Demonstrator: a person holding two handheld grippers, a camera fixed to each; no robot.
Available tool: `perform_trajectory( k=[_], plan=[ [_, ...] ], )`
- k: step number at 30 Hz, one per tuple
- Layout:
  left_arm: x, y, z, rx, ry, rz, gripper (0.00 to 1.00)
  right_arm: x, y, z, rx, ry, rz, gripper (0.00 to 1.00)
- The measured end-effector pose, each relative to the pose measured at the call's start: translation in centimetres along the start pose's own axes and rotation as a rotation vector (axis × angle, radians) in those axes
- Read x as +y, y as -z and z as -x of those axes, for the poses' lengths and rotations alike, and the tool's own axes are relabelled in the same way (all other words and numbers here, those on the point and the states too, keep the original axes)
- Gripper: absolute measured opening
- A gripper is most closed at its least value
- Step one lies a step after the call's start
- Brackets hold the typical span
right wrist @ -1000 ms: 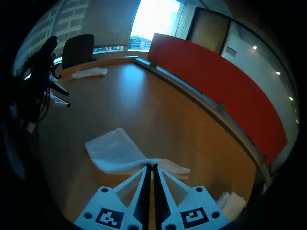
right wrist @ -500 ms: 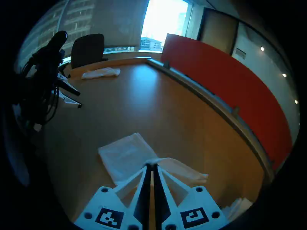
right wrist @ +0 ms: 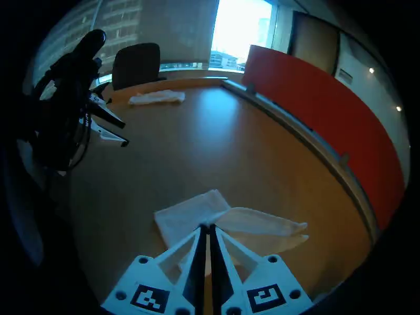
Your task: Fold towel
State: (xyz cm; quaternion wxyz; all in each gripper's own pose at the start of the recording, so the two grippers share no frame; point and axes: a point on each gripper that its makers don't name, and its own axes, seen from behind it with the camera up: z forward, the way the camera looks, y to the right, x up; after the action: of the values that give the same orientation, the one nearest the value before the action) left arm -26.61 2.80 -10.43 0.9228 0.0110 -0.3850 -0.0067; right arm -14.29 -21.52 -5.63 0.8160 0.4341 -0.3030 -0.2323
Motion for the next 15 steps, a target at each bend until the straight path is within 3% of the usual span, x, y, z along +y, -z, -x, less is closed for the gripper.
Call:
perform_trajectory(
  k=[15],
  plan=[
    [-1.7, 0.5, 0.6, -0.002, 0.022, -0.026, 0.91, -2.4, -2.7, -0.1, -0.013, 0.003, -0.076, 0.05]
  ],
)
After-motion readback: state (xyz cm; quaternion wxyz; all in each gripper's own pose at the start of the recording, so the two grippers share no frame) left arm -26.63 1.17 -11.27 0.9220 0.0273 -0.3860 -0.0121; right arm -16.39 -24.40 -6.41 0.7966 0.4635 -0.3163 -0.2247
